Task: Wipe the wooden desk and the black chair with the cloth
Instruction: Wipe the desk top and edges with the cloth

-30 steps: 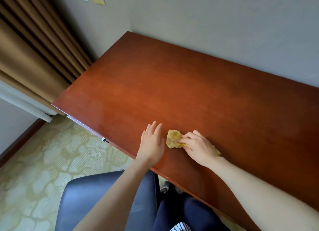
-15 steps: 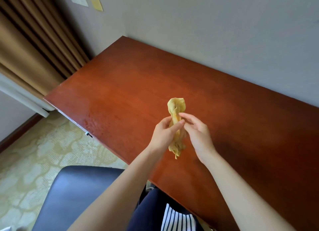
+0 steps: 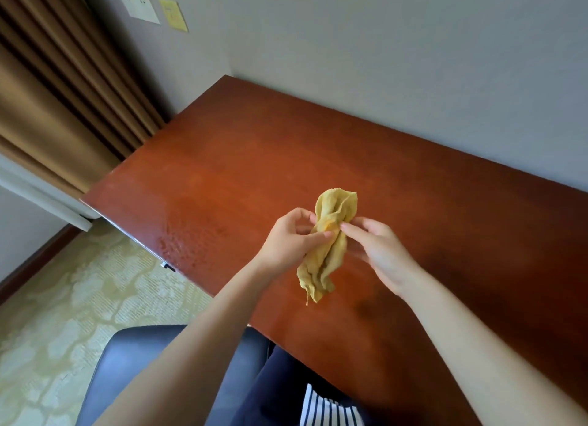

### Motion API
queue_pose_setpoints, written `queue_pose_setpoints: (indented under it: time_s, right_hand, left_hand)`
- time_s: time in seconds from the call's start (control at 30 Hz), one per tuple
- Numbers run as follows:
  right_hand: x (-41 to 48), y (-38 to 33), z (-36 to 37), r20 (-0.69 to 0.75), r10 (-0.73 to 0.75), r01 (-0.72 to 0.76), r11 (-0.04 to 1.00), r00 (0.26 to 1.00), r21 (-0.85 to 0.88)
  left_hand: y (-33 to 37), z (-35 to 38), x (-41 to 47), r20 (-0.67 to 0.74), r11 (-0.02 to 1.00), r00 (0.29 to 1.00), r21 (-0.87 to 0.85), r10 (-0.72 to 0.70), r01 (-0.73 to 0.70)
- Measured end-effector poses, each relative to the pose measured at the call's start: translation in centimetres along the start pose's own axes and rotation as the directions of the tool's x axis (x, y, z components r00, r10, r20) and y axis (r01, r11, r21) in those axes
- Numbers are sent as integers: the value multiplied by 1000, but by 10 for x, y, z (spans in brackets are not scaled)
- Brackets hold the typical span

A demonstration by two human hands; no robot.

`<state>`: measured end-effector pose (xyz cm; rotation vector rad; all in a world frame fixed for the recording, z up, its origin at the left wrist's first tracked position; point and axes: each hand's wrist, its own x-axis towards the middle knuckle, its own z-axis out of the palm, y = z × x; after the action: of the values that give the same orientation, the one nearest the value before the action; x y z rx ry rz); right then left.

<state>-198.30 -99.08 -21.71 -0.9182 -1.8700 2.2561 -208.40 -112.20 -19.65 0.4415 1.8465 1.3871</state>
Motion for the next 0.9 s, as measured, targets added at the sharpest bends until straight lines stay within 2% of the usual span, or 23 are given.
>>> queue_pose_setpoints:
  time_s: [0.1,0.27,0.4,0.5,0.57,0.7,0.77,0.9]
  right_hand:
    - [24,-13,-9,1,-5,6,1000,1000,-12]
    - [60,-44,-16,-128,13,-9,999,992,32]
    - [75,-65,-19,-192,12,7,995,981,101]
    - [72,-64,-15,-165,-31,54,990,986,132]
    - [67,-61,-12,-165,-98,111,991,981,72]
    - [58,-54,-4,-169,-203,190,977,964,-94]
    - [55,-49,4,-160,-209,195,976,965,-94]
    - [58,-44,24,-144,-242,201,947,960,-249]
  left_hand:
    - [12,-10,32,51,997,999,82,4,-8]
    - [43,-22,86,71,979,996,196,49,-62]
    - [59,-30,102,60,979,991,158,117,-126]
    - [63,-38,94,-30,981,986,111,165,-161]
    - [61,-44,84,-85,975,977,124,196,-185]
    - [54,-58,63,-89,971,980,180,178,-160]
    - [50,-66,55,-81,982,987,142,140,-128]
    - [44,-76,51,-158,995,984,53,87,-79]
